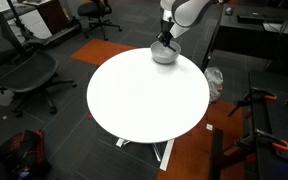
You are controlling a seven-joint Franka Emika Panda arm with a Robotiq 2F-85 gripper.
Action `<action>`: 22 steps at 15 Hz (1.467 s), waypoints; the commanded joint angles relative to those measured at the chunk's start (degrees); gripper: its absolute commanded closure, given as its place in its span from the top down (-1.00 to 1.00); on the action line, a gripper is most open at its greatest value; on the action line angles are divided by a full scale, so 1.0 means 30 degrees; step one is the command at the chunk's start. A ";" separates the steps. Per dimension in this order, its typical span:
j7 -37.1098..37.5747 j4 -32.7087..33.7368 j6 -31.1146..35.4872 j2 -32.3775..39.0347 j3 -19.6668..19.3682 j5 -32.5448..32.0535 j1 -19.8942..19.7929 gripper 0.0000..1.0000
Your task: Place the marker inside the grey bowl
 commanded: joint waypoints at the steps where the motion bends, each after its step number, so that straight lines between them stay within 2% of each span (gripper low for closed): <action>1: 0.0147 0.0640 0.0430 0.0644 -0.0042 0.0702 -0.0026 -0.10; 7: 0.0178 0.0816 0.0717 0.0700 -0.0196 0.1145 0.0150 0.78; 9: 0.0170 0.0842 0.0756 0.0595 -0.0228 0.1113 0.0202 0.98; 22: -0.0192 0.1198 0.0536 0.0847 -0.0126 0.1042 0.0132 1.00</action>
